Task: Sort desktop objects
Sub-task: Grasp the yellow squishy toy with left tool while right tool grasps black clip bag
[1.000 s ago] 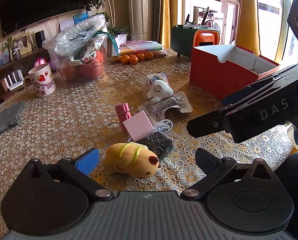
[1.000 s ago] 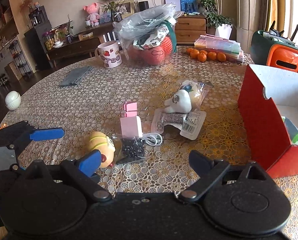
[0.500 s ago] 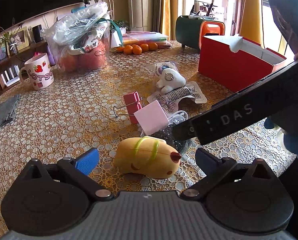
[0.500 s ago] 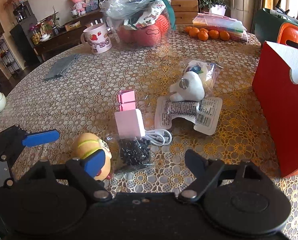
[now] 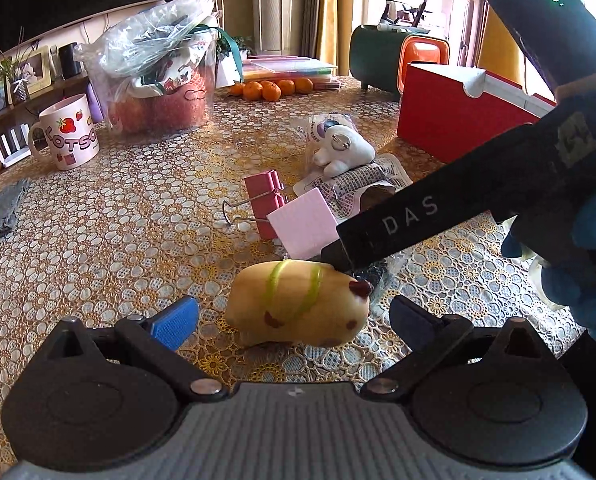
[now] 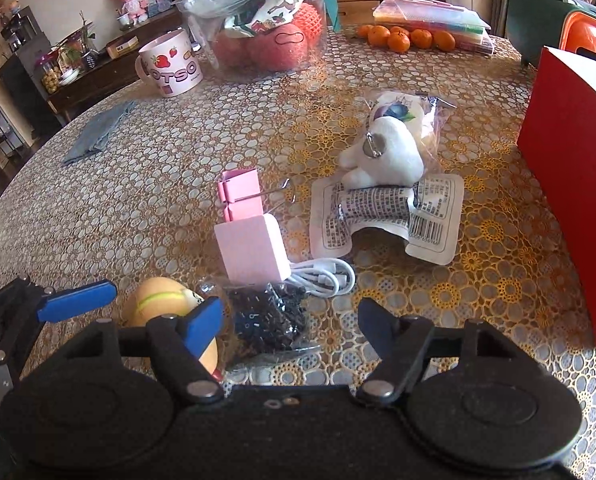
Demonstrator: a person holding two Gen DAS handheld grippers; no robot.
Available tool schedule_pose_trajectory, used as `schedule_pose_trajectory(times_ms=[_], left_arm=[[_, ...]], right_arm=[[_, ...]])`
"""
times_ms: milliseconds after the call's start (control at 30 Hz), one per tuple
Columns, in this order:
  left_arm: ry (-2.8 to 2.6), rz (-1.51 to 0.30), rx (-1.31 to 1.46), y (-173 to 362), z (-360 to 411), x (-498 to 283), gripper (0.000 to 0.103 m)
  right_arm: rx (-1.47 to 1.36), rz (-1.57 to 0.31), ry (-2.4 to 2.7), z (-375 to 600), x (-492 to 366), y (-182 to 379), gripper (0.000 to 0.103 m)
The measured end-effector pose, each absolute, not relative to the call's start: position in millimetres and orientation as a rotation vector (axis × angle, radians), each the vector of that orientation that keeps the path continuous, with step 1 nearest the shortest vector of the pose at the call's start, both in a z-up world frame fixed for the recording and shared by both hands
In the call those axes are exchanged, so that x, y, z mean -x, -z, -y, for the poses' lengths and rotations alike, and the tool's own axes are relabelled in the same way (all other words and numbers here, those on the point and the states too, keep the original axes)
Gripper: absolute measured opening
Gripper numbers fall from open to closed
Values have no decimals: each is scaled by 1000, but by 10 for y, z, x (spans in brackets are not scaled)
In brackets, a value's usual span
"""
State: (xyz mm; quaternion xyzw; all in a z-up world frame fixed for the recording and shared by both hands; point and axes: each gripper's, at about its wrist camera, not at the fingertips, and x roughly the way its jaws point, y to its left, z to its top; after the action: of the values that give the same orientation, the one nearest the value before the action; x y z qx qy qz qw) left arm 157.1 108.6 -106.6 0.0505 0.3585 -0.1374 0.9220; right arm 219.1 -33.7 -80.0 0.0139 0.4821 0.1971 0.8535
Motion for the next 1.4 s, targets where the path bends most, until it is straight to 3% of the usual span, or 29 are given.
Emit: schedule_pose_trajectory(times_ms=[200, 267, 333, 400, 667, 767, 933, 1400], left_arm=[[291, -741, -82, 1082, -1102, -1610, 101], [296, -744, -73, 1091, -1113, -1600, 96], [291, -750, -73, 1108, -1123, -1587, 83], [290, -758, -71, 1128, -1137, -1585, 77], [281, -742, -80, 1114, -1116, -1551, 74], [273, -740, -91, 1108, -1093, -1535, 73], [268, -740, -73, 1078, -1095, -1517, 72], [304, -716, -97, 756, -766, -1357, 72]], right_arm=[[-91, -1050, -416, 349, -2262, 859, 65], [-86, -1051, -422, 330, -2245, 857, 65], [-86, -1055, -438, 320, -2217, 850, 64], [-87, -1057, -445, 316, -2200, 849, 63], [-45, -1042, -444, 251, -2230, 854, 60], [-10, -1038, -454, 210, -2198, 850, 43], [-3, -1023, -452, 214, -2150, 835, 35], [-72, -988, -424, 712, -1931, 593, 34]])
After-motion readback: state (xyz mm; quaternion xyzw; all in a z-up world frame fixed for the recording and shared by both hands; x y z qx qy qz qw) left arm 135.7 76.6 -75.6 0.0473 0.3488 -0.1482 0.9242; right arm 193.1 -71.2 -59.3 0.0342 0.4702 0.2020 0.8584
